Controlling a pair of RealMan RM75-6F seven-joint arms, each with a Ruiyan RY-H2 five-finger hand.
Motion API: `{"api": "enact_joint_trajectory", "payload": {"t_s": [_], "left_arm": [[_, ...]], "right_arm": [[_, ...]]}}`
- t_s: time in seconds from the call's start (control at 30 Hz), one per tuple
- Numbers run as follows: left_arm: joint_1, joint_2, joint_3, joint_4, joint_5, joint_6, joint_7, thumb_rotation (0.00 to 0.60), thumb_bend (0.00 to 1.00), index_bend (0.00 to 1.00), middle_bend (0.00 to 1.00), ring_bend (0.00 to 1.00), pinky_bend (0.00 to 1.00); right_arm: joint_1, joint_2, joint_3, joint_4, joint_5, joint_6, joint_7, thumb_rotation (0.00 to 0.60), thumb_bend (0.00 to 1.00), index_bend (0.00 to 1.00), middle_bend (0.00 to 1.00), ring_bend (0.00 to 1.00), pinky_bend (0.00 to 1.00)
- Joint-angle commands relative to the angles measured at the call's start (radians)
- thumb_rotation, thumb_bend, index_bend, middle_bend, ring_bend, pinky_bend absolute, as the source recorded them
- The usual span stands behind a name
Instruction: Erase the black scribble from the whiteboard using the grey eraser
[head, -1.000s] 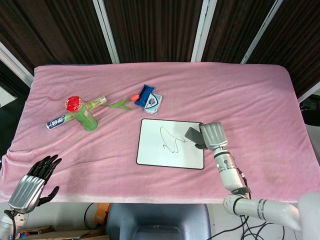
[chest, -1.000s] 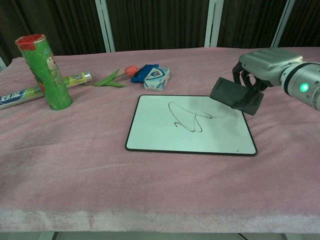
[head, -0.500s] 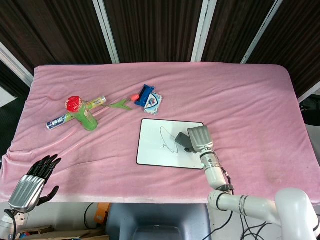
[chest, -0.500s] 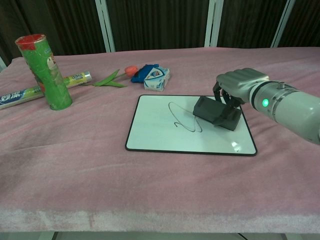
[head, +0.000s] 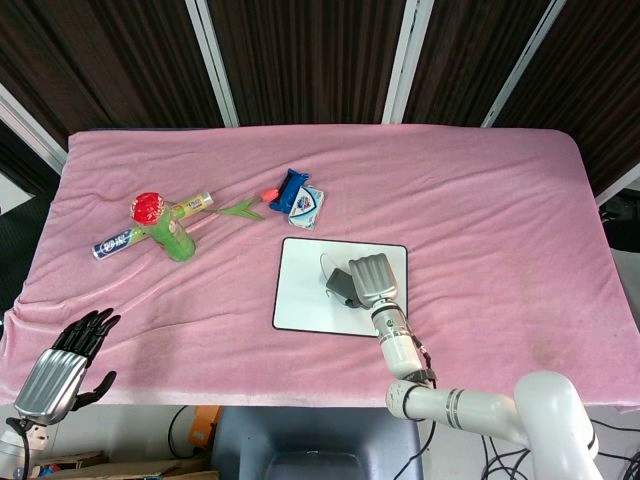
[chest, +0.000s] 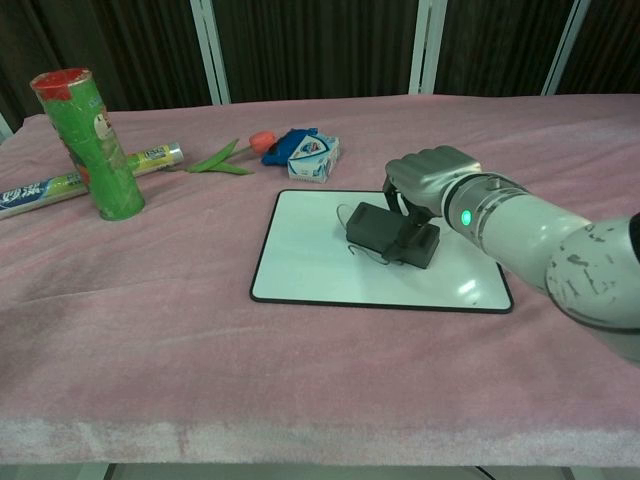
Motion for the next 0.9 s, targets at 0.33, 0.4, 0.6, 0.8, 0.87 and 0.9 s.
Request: {"api": "enact_joint_trajectory", "payload": {"t_s": [0.33, 0.4, 0.6, 0.8, 0.87, 0.9], "left_arm": [[0.001, 0.001, -0.005, 0.001, -0.013, -0.002, -0.001, 0.600, 0.36, 0.00, 0.03, 0.02, 0.15], [0.002, 0.001, -0.006, 0.001, -0.015, -0.001, -0.001, 0.600, 0.36, 0.00, 0.03, 0.02, 0.15], [0.006, 0.003, -0.008, 0.001, -0.019, 0.006, 0.000, 0.600, 0.36, 0.00, 0.03, 0.02, 0.15], [0.007, 0.004, -0.005, -0.002, -0.024, -0.003, 0.003, 0.600, 0.36, 0.00, 0.03, 0.02, 0.15], [0.007, 0.004, -0.005, -0.002, -0.027, -0.006, 0.005, 0.600, 0.36, 0.00, 0.03, 0.02, 0.15], [0.007, 0.004, -0.006, -0.003, -0.028, -0.007, 0.007, 0.600, 0.36, 0.00, 0.03, 0.02, 0.15]], "right_arm": [[0.072, -0.125, 0.042, 0.124, -0.012, -0.020, 0.018, 0.600, 0.40, 1.00, 0.80, 0.81, 0.90], [0.084, -0.142, 0.046, 0.142, -0.014, -0.024, 0.015, 0.600, 0.40, 1.00, 0.80, 0.81, 0.90], [0.124, -0.195, 0.072, 0.223, -0.015, -0.009, -0.019, 0.600, 0.40, 1.00, 0.80, 0.81, 0.90], [0.139, -0.202, 0.114, 0.283, 0.017, 0.004, -0.055, 0.600, 0.40, 1.00, 0.80, 0.81, 0.90], [0.138, -0.193, 0.120, 0.292, 0.023, 0.006, -0.066, 0.600, 0.40, 1.00, 0.80, 0.81, 0.90], [0.136, -0.186, 0.124, 0.296, 0.029, 0.006, -0.074, 0.600, 0.40, 1.00, 0.80, 0.81, 0.90]]}}
